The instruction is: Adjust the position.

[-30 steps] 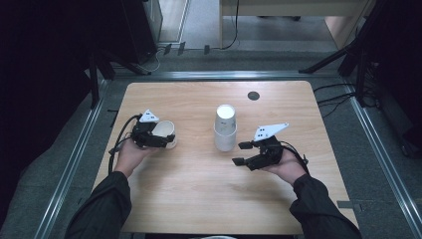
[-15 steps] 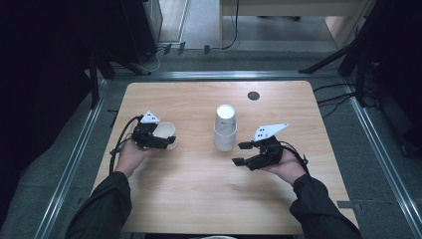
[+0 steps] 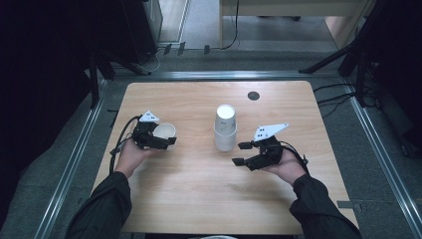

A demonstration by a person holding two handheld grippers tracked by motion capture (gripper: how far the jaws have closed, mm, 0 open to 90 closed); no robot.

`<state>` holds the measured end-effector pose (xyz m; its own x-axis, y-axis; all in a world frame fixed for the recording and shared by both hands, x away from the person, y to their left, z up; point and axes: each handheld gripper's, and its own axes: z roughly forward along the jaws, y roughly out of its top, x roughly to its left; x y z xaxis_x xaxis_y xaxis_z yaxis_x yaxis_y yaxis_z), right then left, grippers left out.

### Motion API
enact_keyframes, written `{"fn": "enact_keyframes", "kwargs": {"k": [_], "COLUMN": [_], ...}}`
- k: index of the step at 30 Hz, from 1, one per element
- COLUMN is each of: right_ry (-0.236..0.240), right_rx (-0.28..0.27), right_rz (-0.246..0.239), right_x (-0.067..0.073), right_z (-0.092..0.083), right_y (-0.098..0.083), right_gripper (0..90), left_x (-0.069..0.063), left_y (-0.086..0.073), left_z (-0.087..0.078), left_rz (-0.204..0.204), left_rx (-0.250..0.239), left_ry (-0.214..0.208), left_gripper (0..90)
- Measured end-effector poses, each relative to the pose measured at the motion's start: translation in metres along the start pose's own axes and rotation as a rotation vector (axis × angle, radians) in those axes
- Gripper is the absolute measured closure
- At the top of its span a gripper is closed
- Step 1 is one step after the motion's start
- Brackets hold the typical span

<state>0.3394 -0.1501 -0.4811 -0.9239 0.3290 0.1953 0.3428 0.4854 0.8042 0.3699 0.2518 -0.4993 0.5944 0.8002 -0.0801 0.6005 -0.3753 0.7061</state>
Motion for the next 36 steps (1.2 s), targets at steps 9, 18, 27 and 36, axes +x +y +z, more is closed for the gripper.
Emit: {"fn": "enact_keyframes", "kwargs": {"k": [9, 18, 27, 36], "right_ry": [0.0, -0.001, -0.005, -0.015], "right_rx": [-0.002, -0.003, -0.008, -0.017], "right_rz": [0.006, 0.007, 0.011, 0.014], "right_x": [-0.001, -0.001, -0.002, -0.003], "right_z": [-0.001, -0.002, -0.005, -0.009], "right_y": [0.0, -0.001, -0.002, -0.003], "right_gripper": [33.9, 33.9, 33.9, 33.9], "left_x": [0.001, 0.004, 0.001, -0.008], "left_y": [0.001, 0.004, 0.009, 0.014], "left_z": [-0.004, -0.019, -0.038, -0.054], "left_rz": [-0.025, -0.055, -0.047, -0.02], "left_rx": [-0.019, -0.052, -0.079, -0.081], "left_ry": [-0.017, -0.043, -0.069, -0.104], "left_gripper": [6.9, 2.1, 2.0, 2.0]}}
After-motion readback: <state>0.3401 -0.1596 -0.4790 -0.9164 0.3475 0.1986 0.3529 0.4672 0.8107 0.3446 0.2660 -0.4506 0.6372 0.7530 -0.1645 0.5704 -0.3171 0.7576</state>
